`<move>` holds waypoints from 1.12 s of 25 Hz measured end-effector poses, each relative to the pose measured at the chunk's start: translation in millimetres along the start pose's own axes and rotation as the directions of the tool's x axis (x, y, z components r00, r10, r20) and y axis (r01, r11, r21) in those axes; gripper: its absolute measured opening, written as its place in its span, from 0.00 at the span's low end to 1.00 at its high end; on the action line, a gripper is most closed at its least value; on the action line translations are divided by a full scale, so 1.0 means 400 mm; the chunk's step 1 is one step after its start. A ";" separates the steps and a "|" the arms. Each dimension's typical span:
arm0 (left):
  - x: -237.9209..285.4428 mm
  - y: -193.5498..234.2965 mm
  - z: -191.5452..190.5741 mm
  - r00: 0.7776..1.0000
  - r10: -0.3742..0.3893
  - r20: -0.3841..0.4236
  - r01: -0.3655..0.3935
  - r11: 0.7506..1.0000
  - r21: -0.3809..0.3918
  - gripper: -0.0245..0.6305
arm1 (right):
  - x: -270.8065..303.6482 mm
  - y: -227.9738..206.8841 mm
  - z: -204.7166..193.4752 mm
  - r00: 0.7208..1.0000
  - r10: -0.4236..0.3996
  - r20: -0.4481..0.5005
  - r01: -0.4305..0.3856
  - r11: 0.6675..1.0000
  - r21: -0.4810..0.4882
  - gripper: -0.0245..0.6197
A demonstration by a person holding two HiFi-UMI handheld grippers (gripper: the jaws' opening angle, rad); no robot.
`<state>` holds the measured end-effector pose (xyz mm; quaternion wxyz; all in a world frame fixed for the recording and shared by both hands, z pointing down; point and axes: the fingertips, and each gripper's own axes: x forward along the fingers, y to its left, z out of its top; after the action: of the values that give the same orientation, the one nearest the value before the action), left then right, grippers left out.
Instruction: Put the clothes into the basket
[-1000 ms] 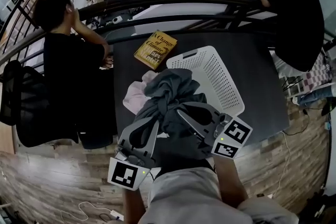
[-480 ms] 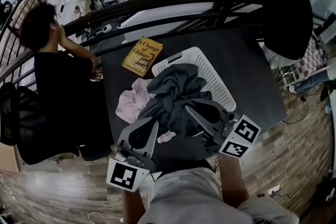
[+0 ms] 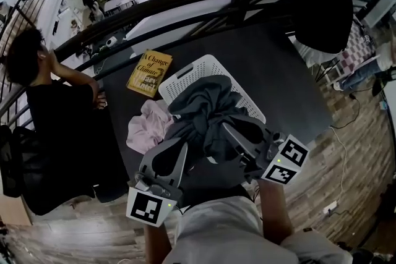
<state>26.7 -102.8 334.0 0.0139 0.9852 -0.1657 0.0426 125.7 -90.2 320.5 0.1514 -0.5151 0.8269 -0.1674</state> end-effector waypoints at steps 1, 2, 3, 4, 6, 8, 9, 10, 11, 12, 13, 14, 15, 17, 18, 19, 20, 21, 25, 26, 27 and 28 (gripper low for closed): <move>0.014 -0.009 -0.001 1.000 -0.009 -0.004 0.009 1.000 0.000 0.04 | -0.013 -0.013 0.005 1.000 -0.009 0.005 0.009 1.000 0.003 0.11; 0.027 -0.017 -0.003 1.000 -0.017 -0.008 0.017 1.000 -0.002 0.04 | -0.025 -0.025 0.009 1.000 -0.018 0.009 0.018 1.000 0.007 0.11; 0.039 -0.023 -0.006 1.000 -0.025 -0.014 0.025 1.000 -0.003 0.04 | -0.034 -0.036 0.012 1.000 -0.026 0.014 0.026 1.000 0.011 0.11; 0.049 -0.027 -0.008 0.999 -0.033 -0.019 0.033 0.999 -0.004 0.04 | -0.042 -0.046 0.014 0.999 -0.034 0.018 0.034 0.999 0.015 0.11; 0.066 -0.034 -0.011 0.999 -0.047 -0.025 0.046 0.999 -0.008 0.04 | -0.055 -0.063 0.017 0.998 -0.051 0.026 0.050 0.998 0.022 0.11; 0.080 -0.042 -0.017 0.998 -0.063 -0.032 0.063 0.998 -0.012 0.04 | -0.068 -0.079 0.015 0.997 -0.069 0.030 0.068 0.997 0.030 0.11; 0.087 -0.046 -0.022 0.997 -0.071 -0.037 0.071 0.997 -0.014 0.04 | -0.075 -0.088 0.012 0.996 -0.078 0.030 0.077 0.996 0.034 0.11; 0.094 -0.050 -0.027 0.996 -0.080 -0.043 0.079 0.997 -0.017 0.04 | -0.082 -0.098 0.008 0.996 -0.089 0.030 0.088 0.995 0.038 0.11; 0.102 -0.054 -0.033 0.995 -0.089 -0.048 0.088 0.996 -0.018 0.04 | -0.090 -0.110 0.002 0.994 -0.102 0.028 0.101 0.994 0.043 0.11; 0.111 -0.058 -0.037 0.994 -0.099 -0.052 0.098 0.995 -0.020 0.04 | -0.099 -0.123 -0.004 0.993 -0.118 0.024 0.117 0.992 0.048 0.11; 0.120 -0.063 -0.042 0.993 -0.109 -0.055 0.108 0.994 -0.023 0.04 | -0.109 -0.137 -0.012 0.991 -0.135 0.018 0.134 0.990 0.053 0.11; 0.130 -0.068 -0.047 0.991 -0.118 -0.059 0.117 0.993 -0.027 0.04 | -0.119 -0.151 -0.020 0.988 -0.152 0.010 0.151 0.987 0.058 0.11; 0.139 -0.072 -0.053 0.990 -0.126 -0.064 0.124 0.992 -0.032 0.04 | -0.129 -0.166 -0.029 0.986 -0.168 0.001 0.168 0.984 0.063 0.11; 0.156 -0.080 -0.066 0.988 -0.140 -0.071 0.137 0.990 -0.043 0.04 | -0.147 -0.194 -0.049 0.980 -0.197 -0.016 0.198 0.978 0.069 0.11; 0.163 -0.083 -0.073 0.986 -0.147 -0.075 0.144 0.989 -0.046 0.04 | -0.155 -0.206 -0.059 0.977 -0.211 -0.025 0.212 0.975 0.070 0.11; 0.169 -0.086 -0.080 0.985 -0.155 -0.079 0.151 0.987 -0.047 0.04 | -0.160 -0.215 -0.070 0.974 -0.223 -0.035 0.225 0.972 0.070 0.11; 0.175 -0.089 -0.088 0.983 -0.161 -0.084 0.158 0.986 -0.049 0.04 | -0.165 -0.224 -0.081 0.971 -0.235 -0.046 0.238 0.969 0.067 0.11; 0.180 -0.092 -0.095 0.982 -0.167 -0.088 0.163 0.985 -0.053 0.04 | -0.170 -0.231 -0.091 0.967 -0.247 -0.058 0.250 0.966 0.063 0.11; 0.197 -0.105 -0.114 0.978 -0.186 -0.100 0.179 0.981 -0.071 0.04 | -0.183 -0.256 -0.123 0.950 -0.288 -0.118 0.292 0.956 0.019 0.11; 0.200 -0.108 -0.116 0.977 -0.189 -0.102 0.182 0.980 -0.074 0.04 | -0.185 -0.261 -0.130 0.944 -0.298 -0.139 0.301 0.954 -0.004 0.11; 0.203 -0.110 -0.119 0.976 -0.192 -0.105 0.185 0.980 -0.077 0.04 | -0.185 -0.265 -0.138 0.938 -0.306 -0.161 0.306 0.952 -0.025 0.11; 0.205 -0.113 -0.123 0.975 -0.195 -0.109 0.187 0.979 -0.078 0.04 | -0.185 -0.269 -0.147 0.933 -0.311 -0.182 0.309 0.950 -0.043 0.11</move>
<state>114.9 -84.9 389.6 0.0606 0.9914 -0.0705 0.0925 218.3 -60.8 425.5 0.0415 -0.6220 0.7469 -0.2313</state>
